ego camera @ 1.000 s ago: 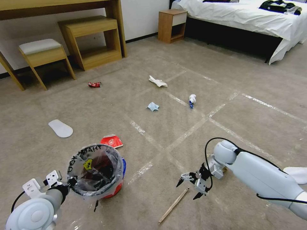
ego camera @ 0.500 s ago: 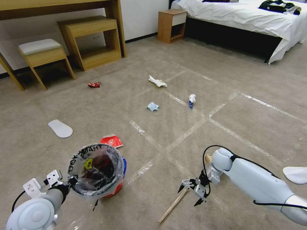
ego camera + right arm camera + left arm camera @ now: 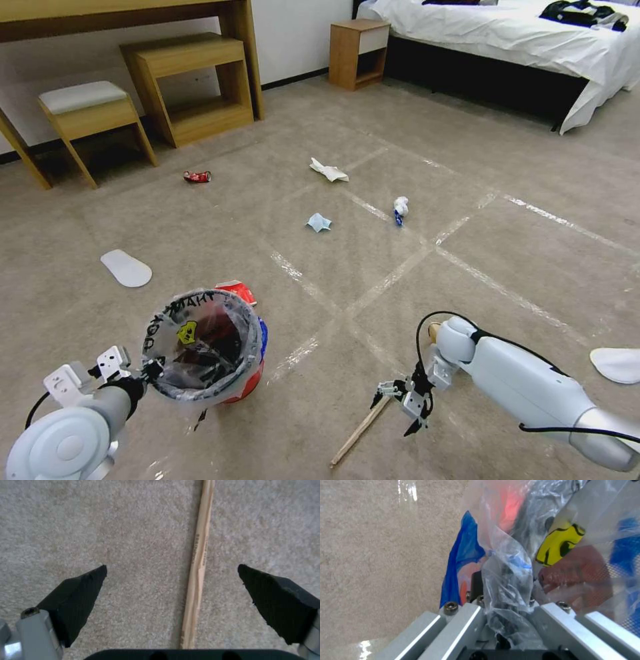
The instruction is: Pick up the trash bin and place the garbage on the floor into it.
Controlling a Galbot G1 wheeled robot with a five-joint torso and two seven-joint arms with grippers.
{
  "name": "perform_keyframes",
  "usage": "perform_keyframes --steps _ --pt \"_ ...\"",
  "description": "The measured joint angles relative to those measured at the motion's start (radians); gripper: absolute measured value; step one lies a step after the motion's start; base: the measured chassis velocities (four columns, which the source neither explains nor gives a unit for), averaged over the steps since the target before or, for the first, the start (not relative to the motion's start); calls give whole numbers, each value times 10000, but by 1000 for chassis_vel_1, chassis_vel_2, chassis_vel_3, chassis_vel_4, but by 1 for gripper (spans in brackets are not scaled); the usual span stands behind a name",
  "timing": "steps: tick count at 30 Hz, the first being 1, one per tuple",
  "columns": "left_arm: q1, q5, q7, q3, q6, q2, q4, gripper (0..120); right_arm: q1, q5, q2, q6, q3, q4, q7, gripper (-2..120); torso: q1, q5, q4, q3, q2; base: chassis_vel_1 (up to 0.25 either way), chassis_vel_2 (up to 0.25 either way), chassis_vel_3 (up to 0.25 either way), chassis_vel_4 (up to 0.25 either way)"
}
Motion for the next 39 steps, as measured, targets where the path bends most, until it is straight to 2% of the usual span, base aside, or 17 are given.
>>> perform_keyframes --steps 21,39 --pt "-116 5 -47 121 0 -98 76 0 300 -307 432 -1 -269 -526 287 100 0 0 0 0 0 0 0 0 0" --pt "-163 180 1 267 0 -202 180 0 -321 -1016 436 -1 470 -690 728 100 0 -1 -1 0 0 0 0 0 0"
